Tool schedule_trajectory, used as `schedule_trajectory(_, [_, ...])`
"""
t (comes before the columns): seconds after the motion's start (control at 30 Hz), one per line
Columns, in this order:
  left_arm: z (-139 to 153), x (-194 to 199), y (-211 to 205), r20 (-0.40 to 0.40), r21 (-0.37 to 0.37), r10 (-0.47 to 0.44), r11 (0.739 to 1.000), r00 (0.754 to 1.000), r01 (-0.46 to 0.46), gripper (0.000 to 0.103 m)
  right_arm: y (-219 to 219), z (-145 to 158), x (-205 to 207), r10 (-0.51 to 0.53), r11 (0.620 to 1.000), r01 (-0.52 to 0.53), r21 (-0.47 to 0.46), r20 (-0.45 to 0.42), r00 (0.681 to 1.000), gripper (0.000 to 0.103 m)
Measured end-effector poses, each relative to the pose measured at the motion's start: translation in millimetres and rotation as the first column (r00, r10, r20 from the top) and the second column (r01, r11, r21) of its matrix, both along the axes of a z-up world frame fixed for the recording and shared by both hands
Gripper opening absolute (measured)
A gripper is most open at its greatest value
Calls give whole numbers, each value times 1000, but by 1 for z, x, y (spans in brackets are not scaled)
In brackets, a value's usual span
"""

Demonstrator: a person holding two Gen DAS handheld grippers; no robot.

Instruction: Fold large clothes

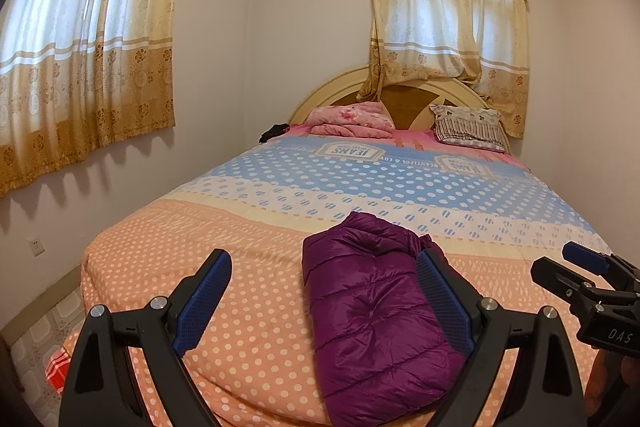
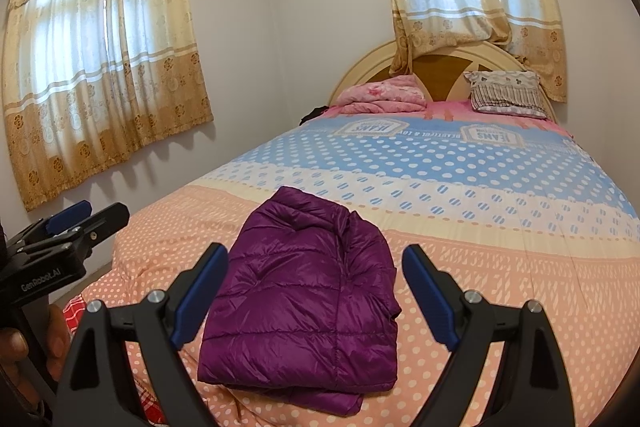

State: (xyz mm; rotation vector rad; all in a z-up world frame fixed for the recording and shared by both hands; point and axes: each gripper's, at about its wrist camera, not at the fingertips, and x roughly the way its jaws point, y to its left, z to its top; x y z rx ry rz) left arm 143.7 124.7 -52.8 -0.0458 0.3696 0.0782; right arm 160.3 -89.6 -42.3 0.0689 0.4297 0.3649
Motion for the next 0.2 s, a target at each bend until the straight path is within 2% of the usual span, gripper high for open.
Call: schedule_trajectory(0.2, [0, -1, -3, 9, 17, -8, 1000, 1000, 8, 94, 0, 0, 0, 2, 1000, -2, -1, -2, 1000, 91])
